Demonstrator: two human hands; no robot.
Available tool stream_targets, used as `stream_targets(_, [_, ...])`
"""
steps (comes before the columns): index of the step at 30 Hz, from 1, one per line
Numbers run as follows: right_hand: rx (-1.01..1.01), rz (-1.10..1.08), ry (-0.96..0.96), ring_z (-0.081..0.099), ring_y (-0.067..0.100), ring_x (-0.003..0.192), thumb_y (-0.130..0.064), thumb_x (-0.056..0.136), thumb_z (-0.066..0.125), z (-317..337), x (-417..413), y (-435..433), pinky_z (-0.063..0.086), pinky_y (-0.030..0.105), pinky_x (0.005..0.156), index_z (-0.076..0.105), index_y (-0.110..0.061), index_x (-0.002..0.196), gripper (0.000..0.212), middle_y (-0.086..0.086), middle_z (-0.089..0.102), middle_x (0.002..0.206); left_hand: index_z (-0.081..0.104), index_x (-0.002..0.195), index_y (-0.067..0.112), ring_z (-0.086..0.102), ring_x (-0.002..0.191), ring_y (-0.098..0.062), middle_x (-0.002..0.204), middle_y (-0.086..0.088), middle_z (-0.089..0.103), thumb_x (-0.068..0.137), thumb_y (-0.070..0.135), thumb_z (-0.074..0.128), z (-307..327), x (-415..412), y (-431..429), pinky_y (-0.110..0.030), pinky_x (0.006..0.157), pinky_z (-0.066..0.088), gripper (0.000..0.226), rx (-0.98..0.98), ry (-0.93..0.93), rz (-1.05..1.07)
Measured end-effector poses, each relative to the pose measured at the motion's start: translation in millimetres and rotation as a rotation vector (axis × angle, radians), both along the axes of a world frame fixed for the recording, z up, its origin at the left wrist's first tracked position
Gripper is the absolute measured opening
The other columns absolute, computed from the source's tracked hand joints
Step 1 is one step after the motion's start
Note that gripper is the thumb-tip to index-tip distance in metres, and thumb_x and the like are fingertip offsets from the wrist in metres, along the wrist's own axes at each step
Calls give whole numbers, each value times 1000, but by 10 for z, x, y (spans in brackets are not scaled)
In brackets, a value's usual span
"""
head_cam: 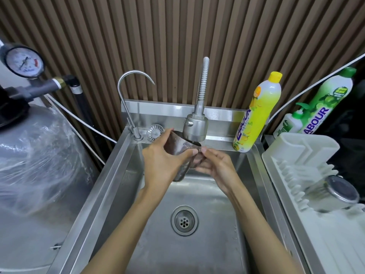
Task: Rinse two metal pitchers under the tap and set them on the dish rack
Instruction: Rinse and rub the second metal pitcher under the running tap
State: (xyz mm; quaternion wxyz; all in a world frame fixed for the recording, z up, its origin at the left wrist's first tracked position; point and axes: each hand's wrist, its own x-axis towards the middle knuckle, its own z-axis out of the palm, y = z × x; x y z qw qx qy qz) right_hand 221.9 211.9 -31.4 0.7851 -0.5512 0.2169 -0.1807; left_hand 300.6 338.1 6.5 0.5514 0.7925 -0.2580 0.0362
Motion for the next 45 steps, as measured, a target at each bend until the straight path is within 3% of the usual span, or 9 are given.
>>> stream_targets(4, [-122,-80,118,73,18,68,-19,86,62,173,-121,-51,58,26,54,65,1,90,21,9,75,79,67,77,33,59,62,11,53,28,59,56,34,86,-11,84,37,2,63,41,28,19,170,-135])
stream_targets(7, [-301,-151,214,70,16,56,-18,82,68,396,-190,-79,55,24,47,62,-5,69,19,14,71,75,64,75,39,60,63,18,54,32,62,61,24,85,-89,112,51,2,61,43,30,-16,343,-267])
stream_targets(12, [-797,-241,410,61,13,56,-26,77,74,606,-277,-95,56,34,65,61,-20,54,27,-2,65,55,72,91,18,69,81,-2,85,8,75,66,11,81,-273,58,14,-12,75,50,27,-94,581,-389])
stream_targets(15, [-908,-253,366,55,-1,51,-22,78,73,607,-306,-105,46,12,57,58,-19,57,25,-7,64,59,68,105,13,67,90,-3,99,2,73,65,-1,78,-307,29,-66,-16,89,51,44,-198,622,-410])
stream_targets(23, [-457,-123,19,65,-6,84,-8,84,64,331,-94,-259,47,11,75,57,-14,69,18,-4,70,99,55,99,39,56,96,20,88,39,64,59,-3,81,-234,41,-199,-3,90,40,63,-339,301,-253])
stream_targets(27, [-172,-55,-110,64,16,92,-14,80,65,123,70,-191,49,31,89,55,-15,70,14,-1,70,88,59,114,28,59,104,3,103,25,66,58,28,86,-130,112,-100,-12,93,41,62,-185,9,-187])
stream_targets(32, [69,-44,-139,67,23,81,-1,89,50,8,121,-20,54,35,83,51,-10,71,21,1,70,73,61,114,19,61,92,-7,99,7,68,56,36,84,-6,146,30,-3,81,38,65,43,-181,-164])
stream_targets(40, [-436,-190,292,56,8,51,-17,79,70,255,-105,-74,49,18,45,54,-12,60,26,6,56,63,70,82,26,68,73,3,75,13,74,60,16,85,-188,242,32,-9,72,50,29,31,407,-303])
stream_targets(45, [-910,-303,415,64,16,69,-23,75,73,459,-228,-84,49,28,70,50,-22,54,31,1,67,68,67,95,21,66,77,9,86,14,72,66,-1,78,-353,161,-83,-3,68,46,38,-82,612,-408])
